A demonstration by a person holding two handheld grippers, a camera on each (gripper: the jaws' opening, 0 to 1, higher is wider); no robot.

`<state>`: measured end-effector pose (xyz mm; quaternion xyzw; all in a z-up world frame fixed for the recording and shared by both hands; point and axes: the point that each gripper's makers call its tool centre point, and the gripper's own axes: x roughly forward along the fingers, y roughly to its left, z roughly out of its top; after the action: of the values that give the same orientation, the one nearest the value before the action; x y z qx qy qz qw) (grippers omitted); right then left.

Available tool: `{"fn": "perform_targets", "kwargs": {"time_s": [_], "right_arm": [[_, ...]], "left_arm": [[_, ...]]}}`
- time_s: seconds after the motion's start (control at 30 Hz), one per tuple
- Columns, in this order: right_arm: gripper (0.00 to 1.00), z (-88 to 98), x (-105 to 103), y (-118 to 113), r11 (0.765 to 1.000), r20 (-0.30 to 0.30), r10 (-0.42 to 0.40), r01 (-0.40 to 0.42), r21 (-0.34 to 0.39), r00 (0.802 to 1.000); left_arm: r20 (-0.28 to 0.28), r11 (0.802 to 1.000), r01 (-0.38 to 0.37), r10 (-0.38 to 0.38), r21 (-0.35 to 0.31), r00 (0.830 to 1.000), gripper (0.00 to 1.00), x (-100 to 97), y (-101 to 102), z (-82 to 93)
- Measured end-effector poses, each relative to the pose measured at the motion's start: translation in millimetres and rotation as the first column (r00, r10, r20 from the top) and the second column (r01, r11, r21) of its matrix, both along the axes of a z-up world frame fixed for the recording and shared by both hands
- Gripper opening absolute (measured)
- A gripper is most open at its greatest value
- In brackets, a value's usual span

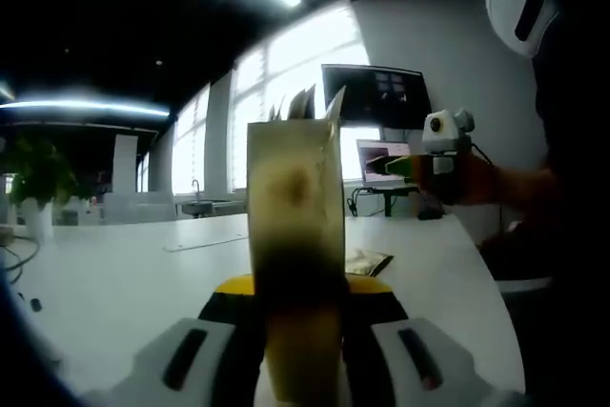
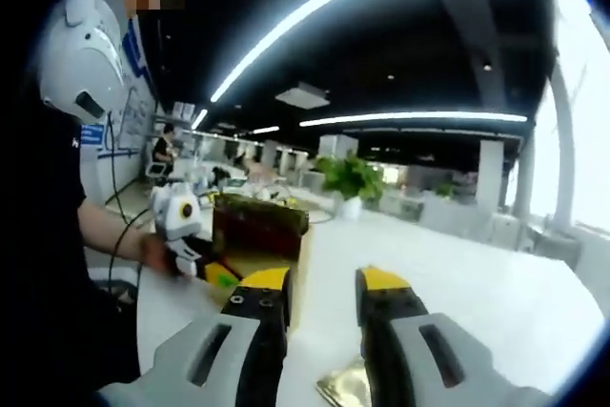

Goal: Extract single mask from mask box in order stack masks on table

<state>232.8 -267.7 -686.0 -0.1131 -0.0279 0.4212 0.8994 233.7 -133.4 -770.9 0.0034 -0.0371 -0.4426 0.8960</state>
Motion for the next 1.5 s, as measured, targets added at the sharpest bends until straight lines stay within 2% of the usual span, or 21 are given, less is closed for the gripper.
{"fn": "perform_targets", "kwargs": {"time_s": [0.2,0.37,0.57,0.77,0.97,1.13,1.17,1.2,1.33,1.43,1.5], "right_arm": [[0.23,19.4,1.3,16.1,0.991,0.066,0.070,-0.062,-0.116,0.995],[0.23,30.1,-0.2,38.0,0.981,0.048,0.139,-0.131,-0.142,0.989],[0.23,37.1,1.1,53.3,0.960,0.063,0.187,-0.168,-0.223,0.980],[0.23,38.0,4.1,59.6,0.924,0.049,0.239,-0.212,-0.319,0.970],[0.21,39.3,2.5,70.7,0.897,0.012,0.275,-0.252,-0.363,0.961],[0.21,34.7,-1.4,81.1,0.846,-0.011,0.330,-0.301,-0.441,0.944],[0.21,32.2,-2.3,82.9,0.826,-0.021,0.347,-0.317,-0.466,0.937],[0.21,31.2,-1.6,84.1,0.818,-0.022,0.354,-0.320,-0.478,0.935],[0.21,29.0,2.0,88.1,0.795,-0.029,0.368,-0.330,-0.510,0.929],[0.20,30.1,2.5,91.8,0.786,-0.030,0.379,-0.338,-0.517,0.925],[0.19,30.7,0.5,96.0,0.775,-0.034,0.398,-0.355,-0.523,0.917]], "left_arm": [[-0.002,1.000,0.003,-0.003,-0.002,1.000,0.33,-0.3,-0.2,0.0],[-0.001,1.000,0.003,-0.003,-0.002,1.000,0.33,-0.4,-0.1,0.1],[0.000,1.000,0.004,-0.004,-0.001,1.000,0.33,-0.6,-0.2,0.0],[0.001,1.000,0.004,-0.004,-0.001,1.000,0.33,-0.8,0.0,0.0],[0.003,1.000,0.004,-0.004,0.000,1.000,0.33,-1.1,0.1,-0.1],[0.004,1.000,0.004,-0.004,0.001,1.000,0.33,-1.3,0.0,-0.2],[0.005,1.000,0.004,-0.004,0.001,1.000,0.33,-1.3,0.1,-0.2],[0.005,1.000,0.004,-0.004,0.002,1.000,0.33,-1.3,0.1,-0.3],[0.007,1.000,0.003,-0.003,0.004,1.000,0.33,-1.3,0.2,-0.6],[0.007,1.000,0.002,-0.002,0.004,1.000,0.33,-1.3,0.4,-0.6],[0.007,1.000,0.002,-0.003,0.004,1.000,0.33,-1.4,0.4,-0.6]]}}
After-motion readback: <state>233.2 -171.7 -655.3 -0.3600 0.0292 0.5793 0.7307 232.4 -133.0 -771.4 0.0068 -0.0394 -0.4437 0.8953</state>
